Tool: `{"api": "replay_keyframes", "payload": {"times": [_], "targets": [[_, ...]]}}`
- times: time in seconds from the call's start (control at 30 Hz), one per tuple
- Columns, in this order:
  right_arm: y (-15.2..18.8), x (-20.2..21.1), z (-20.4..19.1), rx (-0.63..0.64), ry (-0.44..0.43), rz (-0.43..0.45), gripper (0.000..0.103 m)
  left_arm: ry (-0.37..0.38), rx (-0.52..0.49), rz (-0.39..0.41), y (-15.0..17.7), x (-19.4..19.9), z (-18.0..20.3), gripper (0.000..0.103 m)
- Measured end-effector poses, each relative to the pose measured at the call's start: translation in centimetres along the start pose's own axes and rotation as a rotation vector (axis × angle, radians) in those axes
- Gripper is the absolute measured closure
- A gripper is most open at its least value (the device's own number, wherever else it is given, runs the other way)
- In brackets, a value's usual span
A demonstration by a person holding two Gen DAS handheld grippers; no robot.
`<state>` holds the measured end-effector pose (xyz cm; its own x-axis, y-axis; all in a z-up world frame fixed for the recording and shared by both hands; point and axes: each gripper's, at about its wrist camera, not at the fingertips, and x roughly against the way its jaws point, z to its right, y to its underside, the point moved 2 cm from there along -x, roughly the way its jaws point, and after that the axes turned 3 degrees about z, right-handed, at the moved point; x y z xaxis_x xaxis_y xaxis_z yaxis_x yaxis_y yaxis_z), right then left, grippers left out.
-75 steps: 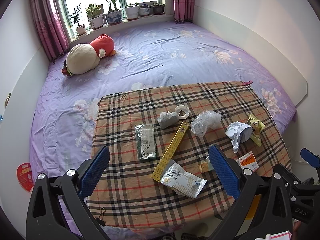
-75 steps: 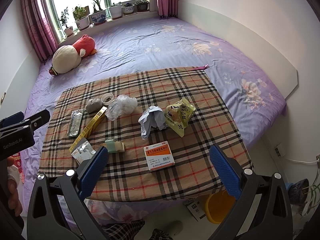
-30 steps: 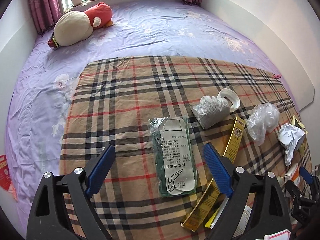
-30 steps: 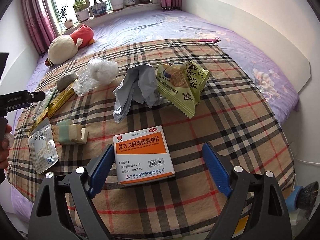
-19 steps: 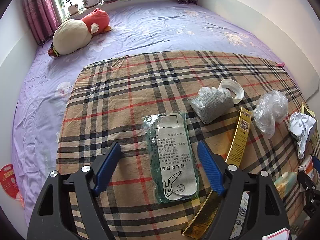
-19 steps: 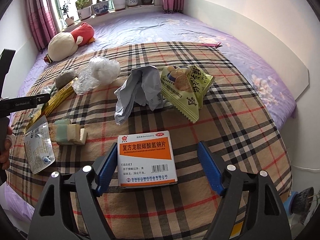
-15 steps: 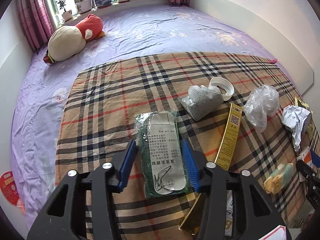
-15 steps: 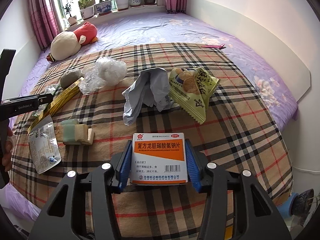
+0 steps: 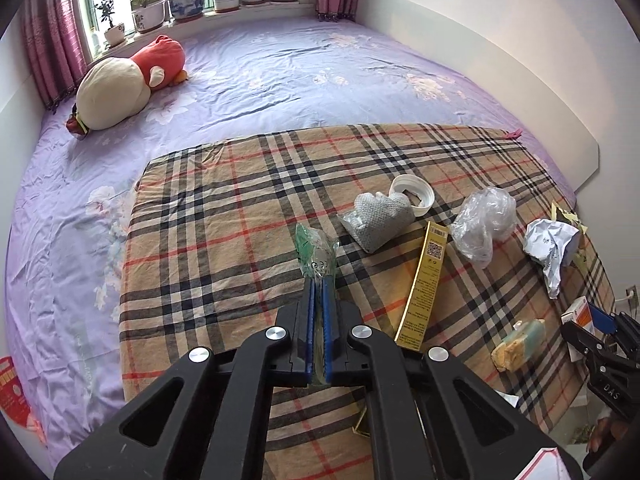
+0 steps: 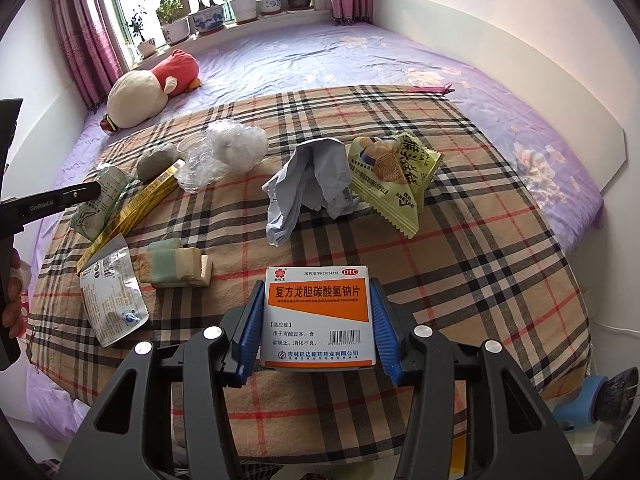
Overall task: Collect trash
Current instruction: 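Carry the medicine box and green packet with both tools over the yellow wastebasket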
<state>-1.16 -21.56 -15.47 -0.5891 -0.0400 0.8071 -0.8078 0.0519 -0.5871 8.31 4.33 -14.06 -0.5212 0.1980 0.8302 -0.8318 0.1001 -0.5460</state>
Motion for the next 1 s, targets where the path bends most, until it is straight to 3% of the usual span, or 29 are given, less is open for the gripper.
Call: {"api": "replay_keyframes", "payload": {"times": [0.27, 0.37, 0.43, 0.57, 0.7, 1.0], "targets": [[0.2, 1.2, 0.2, -0.021, -0.023, 0.011, 0.052, 0.008, -0.013, -0.017, 0.5, -0.2, 1.4, 0.098], [0.3, 1.4, 0.3, -0.029, -0.029, 0.01, 0.052, -0.008, -0.019, -0.036, 0.7, -0.8, 1.5, 0.093], [0.4, 1.4, 0.4, -0.04, -0.034, 0.008, 0.052, -0.015, -0.015, -0.055, 0.9, -1.5, 1.4, 0.083], [0.6, 1.6, 0.6, -0.049, -0.033, 0.01, 0.052, -0.017, -0.016, -0.053, 1.1, -1.9, 1.4, 0.08], [0.7, 1.8, 1.0, -0.073, -0.028, 0.015, 0.052, -0.002, -0.012, -0.036, 0.6, -1.3, 1.2, 0.1], [0.3, 3.7, 2.1, -0.127, -0.032, 0.054, 0.052, 0.038, -0.063, 0.041, -1.2, 2.5, 2.4, 0.101]]}}
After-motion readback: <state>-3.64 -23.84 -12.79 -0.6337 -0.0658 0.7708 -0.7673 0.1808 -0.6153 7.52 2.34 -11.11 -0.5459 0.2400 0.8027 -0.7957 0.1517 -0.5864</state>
